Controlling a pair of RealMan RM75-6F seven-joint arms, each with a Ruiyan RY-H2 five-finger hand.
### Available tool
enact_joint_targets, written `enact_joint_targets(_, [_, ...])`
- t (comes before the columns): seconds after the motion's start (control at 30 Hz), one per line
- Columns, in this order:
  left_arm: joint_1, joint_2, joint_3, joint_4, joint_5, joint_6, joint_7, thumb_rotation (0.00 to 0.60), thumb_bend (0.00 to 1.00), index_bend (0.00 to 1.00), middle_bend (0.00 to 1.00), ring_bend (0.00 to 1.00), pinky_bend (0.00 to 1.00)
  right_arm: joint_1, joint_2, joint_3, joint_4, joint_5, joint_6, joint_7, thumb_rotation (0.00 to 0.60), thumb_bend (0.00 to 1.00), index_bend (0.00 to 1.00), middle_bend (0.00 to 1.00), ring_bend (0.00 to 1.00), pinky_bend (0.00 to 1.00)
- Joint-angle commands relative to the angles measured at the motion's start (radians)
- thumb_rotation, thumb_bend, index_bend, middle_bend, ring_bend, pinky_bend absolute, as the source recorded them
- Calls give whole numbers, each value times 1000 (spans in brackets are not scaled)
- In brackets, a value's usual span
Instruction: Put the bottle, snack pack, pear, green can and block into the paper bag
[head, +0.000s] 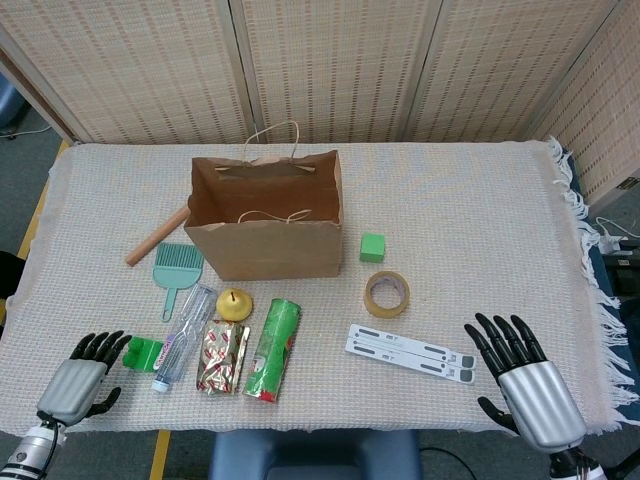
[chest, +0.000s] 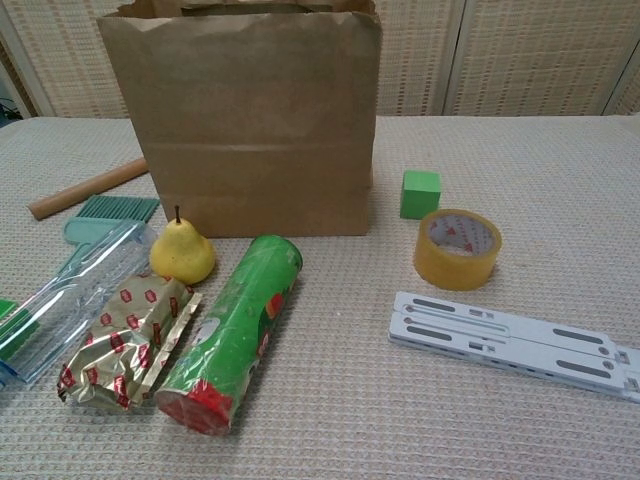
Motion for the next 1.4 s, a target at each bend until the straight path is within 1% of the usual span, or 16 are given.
enact_joint_targets(0.03, [-41, -21, -14, -3, -33, -55, 45, 600, 377, 0, 0, 0, 47, -1, 2, -4, -2, -5, -3, -2, 600, 68, 0, 0, 0, 0])
enact_joint_targets(0.2, [-85, -49, -29, -6, -96, -118, 119, 600, 375, 0, 0, 0, 45, -5, 4, -13, -6, -20, -5, -1, 600, 68, 0, 0, 0, 0])
enact_joint_targets(0.47, [-141, -92, -45, 16, -164, -166, 231, 600, 376, 0, 0, 0, 37, -6, 10, -18, -7, -25, -11, 7, 600, 67, 0, 0, 0, 0])
enact_joint_targets(0.67, [-183, -110, -45, 37, -271, -219, 331, 600, 376, 0, 0, 0, 37, -4, 18, -18, -10, -24, -15, 19, 600, 67, 0, 0, 0, 0])
enact_joint_targets(0.87, [-215, -123, -43, 56, -365, -230, 414, 600, 376, 0, 0, 0, 56, 0, 25, -19, -13, -20, -23, 29, 600, 68, 0, 0, 0, 0])
enact_joint_targets(0.9, [-220, -125, -43, 57, -378, -228, 423, 600, 378, 3, 0, 0, 75, 0, 25, -19, -13, -20, -23, 30, 600, 68, 0, 0, 0, 0])
enact_joint_targets(0.93, [-222, -126, -44, 57, -386, -224, 429, 600, 384, 37, 5, 10, 138, 0, 26, -19, -13, -20, -23, 30, 600, 67, 0, 0, 0, 0])
enact_joint_targets(1.0, [-225, -130, -43, 57, -392, -207, 439, 600, 412, 173, 93, 113, 323, 0, 26, -19, -14, -22, -23, 33, 600, 67, 0, 0, 0, 0])
enact_joint_targets(1.07, [-224, -131, -40, 56, -390, -194, 435, 600, 470, 365, 314, 337, 546, 0, 26, -19, -13, -25, -22, 36, 600, 68, 0, 0, 0, 0])
enact_joint_targets(1.1, [-222, -130, -36, 55, -385, -187, 431, 600, 493, 424, 392, 410, 607, 0, 26, -19, -13, -27, -21, 38, 600, 68, 0, 0, 0, 0])
enact_joint_targets(1.13, [-220, -129, -33, 54, -379, -179, 429, 600, 530, 512, 512, 516, 691, 0, 26, -19, -12, -27, -20, 39, 600, 68, 0, 0, 0, 0])
enact_joint_targets(1.17, [-218, -128, -31, 53, -371, -169, 425, 600, 551, 563, 581, 575, 735, 0, 27, -19, -13, -26, -20, 40, 600, 67, 0, 0, 0, 0])
enact_joint_targets(1.23, [-210, -122, -29, 50, -343, -137, 409, 600, 566, 605, 634, 621, 762, -1, 28, -19, -14, -27, -20, 43, 600, 67, 0, 0, 0, 0])
enact_joint_targets(1.27, [-207, -117, -31, 47, -330, -122, 400, 600, 571, 615, 644, 629, 764, -1, 28, -19, -13, -27, -19, 44, 600, 67, 0, 0, 0, 0])
enact_joint_targets(1.37, [-199, -95, -61, 29, -296, -57, 358, 600, 573, 621, 651, 634, 764, -1, 31, -21, -14, -31, -18, 51, 600, 67, 0, 0, 0, 0])
enact_joint_targets(1.4, [-196, -85, -82, 18, -289, -26, 335, 600, 573, 621, 651, 634, 763, -1, 31, -21, -14, -33, -18, 53, 600, 67, 0, 0, 0, 0])
